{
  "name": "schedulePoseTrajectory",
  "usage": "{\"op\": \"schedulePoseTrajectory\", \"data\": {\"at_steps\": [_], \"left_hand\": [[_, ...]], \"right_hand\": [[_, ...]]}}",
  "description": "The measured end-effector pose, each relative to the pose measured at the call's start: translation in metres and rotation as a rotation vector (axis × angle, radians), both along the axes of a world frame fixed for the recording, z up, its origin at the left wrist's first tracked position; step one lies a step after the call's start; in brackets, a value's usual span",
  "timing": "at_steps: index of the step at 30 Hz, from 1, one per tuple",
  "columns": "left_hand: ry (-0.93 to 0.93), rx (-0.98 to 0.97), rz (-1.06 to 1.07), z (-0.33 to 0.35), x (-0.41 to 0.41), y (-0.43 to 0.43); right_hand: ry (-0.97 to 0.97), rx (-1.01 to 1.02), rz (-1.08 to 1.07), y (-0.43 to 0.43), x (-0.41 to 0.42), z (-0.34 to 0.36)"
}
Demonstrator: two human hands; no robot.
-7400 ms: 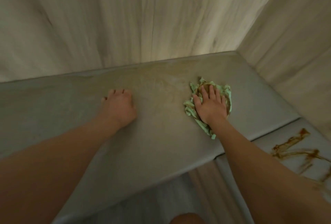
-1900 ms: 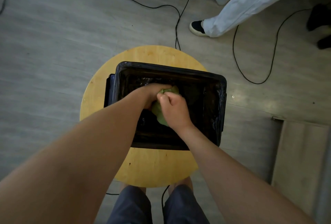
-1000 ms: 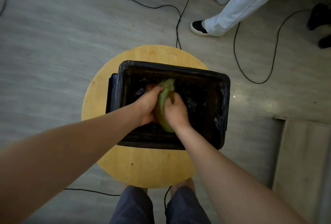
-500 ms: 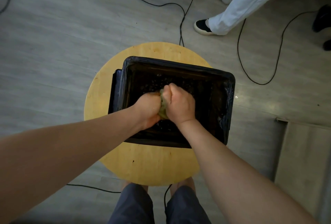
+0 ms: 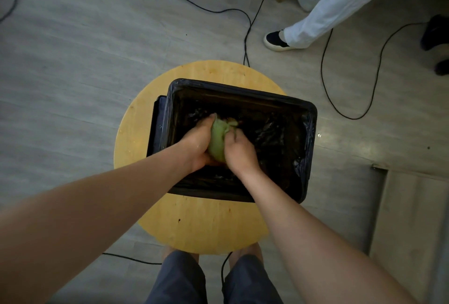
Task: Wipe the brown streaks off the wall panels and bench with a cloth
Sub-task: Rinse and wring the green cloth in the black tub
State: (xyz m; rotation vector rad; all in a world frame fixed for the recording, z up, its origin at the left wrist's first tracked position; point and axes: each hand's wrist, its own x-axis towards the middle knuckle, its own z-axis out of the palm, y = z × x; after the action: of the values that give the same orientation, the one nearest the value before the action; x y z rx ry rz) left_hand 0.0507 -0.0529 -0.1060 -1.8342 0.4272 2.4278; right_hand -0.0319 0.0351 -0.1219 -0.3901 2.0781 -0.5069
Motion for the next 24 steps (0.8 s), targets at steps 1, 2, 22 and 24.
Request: {"op": "schedulePoseTrajectory", "data": {"at_steps": [1,2,22,24], "left_hand": [[0.015,-0.003,-0.009,0.000,-0.001,-0.001],[0.026,-0.025,-0.034,0.001,-0.002,-0.002],[-0.011,-0.195,-0.126,0.023,0.011,0.013],[-0.043,-0.145,-0.103,0.019,0.010,0.014]], "right_hand": [[0.000,-0.081,0.044,0.003,0.006,0.006],[0.015,-0.167,0.080,0.004,0.012,0.014],[0.378,0.299,0.036,0.002,-0.033,-0.015],[0.225,0.362,0.048,-0.002,-0.022,-0.007]]}}
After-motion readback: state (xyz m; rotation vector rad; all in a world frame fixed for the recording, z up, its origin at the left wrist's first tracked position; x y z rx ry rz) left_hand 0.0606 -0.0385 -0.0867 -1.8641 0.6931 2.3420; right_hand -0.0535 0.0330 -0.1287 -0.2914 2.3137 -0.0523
